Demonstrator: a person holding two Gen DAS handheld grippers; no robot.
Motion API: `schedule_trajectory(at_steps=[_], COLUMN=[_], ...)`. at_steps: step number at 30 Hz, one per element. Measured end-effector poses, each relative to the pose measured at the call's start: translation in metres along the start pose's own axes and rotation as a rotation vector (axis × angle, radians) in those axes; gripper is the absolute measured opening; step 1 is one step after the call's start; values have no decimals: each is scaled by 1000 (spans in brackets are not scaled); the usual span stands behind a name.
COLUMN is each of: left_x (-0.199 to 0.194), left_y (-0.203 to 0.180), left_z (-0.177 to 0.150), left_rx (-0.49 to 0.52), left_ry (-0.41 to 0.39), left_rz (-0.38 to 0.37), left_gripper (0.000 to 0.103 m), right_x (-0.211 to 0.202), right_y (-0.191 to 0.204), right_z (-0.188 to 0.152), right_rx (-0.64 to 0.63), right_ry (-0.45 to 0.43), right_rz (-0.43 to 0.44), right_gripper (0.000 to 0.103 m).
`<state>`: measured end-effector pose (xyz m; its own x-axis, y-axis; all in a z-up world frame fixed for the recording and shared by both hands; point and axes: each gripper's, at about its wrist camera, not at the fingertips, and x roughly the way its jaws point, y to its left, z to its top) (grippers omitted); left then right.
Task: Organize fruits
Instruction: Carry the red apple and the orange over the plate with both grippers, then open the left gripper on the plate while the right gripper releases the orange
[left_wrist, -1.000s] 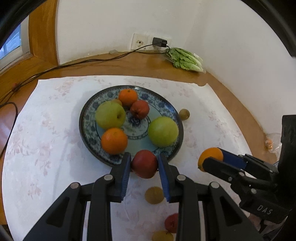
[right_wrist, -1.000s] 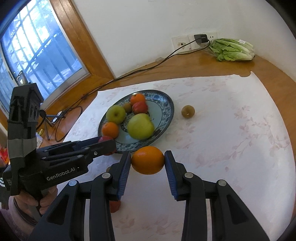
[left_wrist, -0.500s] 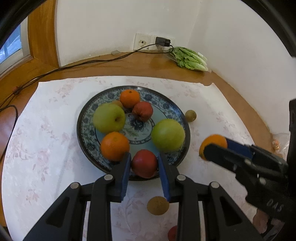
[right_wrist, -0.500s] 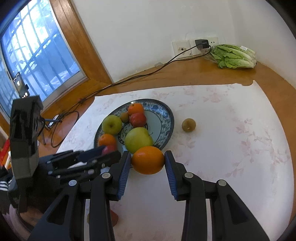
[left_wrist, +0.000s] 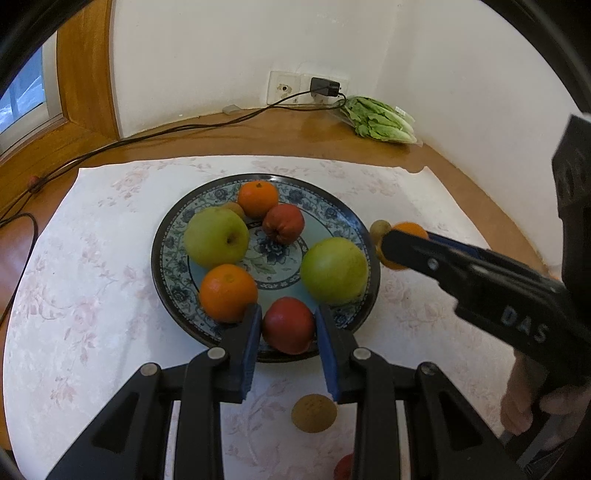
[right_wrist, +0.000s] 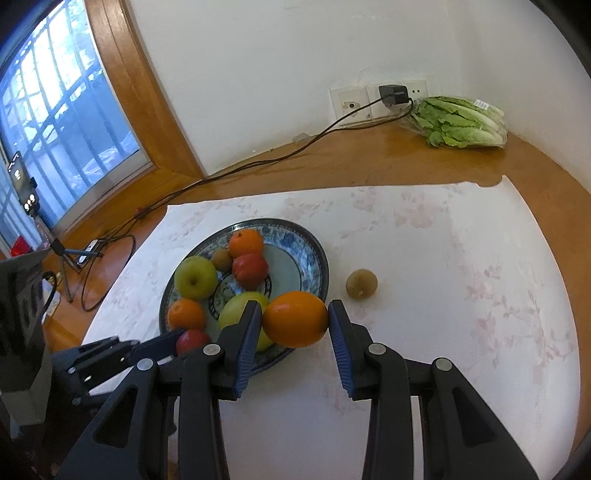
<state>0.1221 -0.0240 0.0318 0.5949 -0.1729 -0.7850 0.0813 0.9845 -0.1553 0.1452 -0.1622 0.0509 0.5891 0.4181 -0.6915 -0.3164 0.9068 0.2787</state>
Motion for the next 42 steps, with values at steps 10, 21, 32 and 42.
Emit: schedule_trajectory(at_steps=[10,21,32,42], left_x=[1,3,-8,-26], left_y=[1,0,-1,-1], left_z=[0,0,-1,-8], left_rx=[-2,-13,-27,-41], left_ry=[0,16,5,22], left_rz=[-2,-20,-45,-66], left_gripper=[31,31,48,50], right_x=[21,22,12,-2], right_y=[-1,-2,-7,-17], right_z=[5,4,-4,-14], right_rx=[-3,7,25,40], right_ry=[7,1,-4,-3], right_rz=[-15,13,18,12], right_gripper=[38,38,45,47])
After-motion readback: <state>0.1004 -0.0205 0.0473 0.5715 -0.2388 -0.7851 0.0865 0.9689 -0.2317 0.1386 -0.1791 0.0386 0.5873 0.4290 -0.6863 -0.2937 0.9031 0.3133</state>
